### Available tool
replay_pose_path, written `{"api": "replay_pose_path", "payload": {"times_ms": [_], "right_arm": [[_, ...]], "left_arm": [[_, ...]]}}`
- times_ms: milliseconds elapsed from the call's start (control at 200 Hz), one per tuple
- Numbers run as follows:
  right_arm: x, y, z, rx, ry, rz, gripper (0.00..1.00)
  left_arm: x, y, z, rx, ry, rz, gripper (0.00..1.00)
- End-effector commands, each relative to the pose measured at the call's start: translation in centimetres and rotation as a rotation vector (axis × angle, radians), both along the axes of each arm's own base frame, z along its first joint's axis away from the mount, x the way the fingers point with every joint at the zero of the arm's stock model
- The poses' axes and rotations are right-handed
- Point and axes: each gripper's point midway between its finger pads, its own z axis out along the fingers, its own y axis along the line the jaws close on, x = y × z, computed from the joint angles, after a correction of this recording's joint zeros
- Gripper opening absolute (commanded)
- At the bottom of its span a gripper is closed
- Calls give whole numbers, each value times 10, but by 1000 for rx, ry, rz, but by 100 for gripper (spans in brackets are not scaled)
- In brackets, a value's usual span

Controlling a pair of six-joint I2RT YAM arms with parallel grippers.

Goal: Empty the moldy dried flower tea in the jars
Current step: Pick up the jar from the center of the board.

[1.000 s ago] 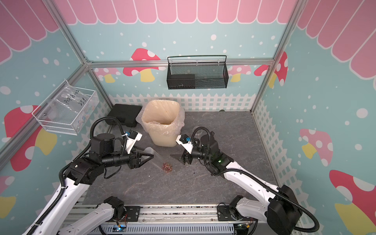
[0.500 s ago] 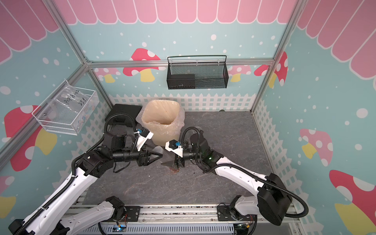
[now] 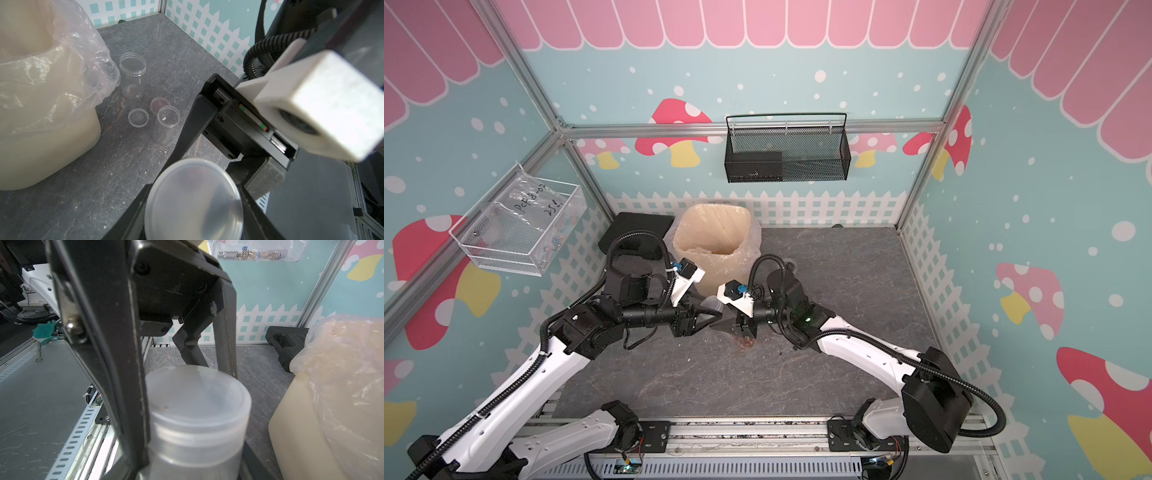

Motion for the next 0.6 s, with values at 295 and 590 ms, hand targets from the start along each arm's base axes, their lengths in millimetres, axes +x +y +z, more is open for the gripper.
{"api": "replay_pose_path", "payload": {"times_ms": [295, 590], "right_arm": [[29, -25, 25, 72, -27, -298, 6], [57, -80, 76, 253, 24, -655, 5]], "left_arm": [[6, 3, 42, -140, -274, 41, 99], [10, 3, 47, -231, -401, 102, 99]]}}
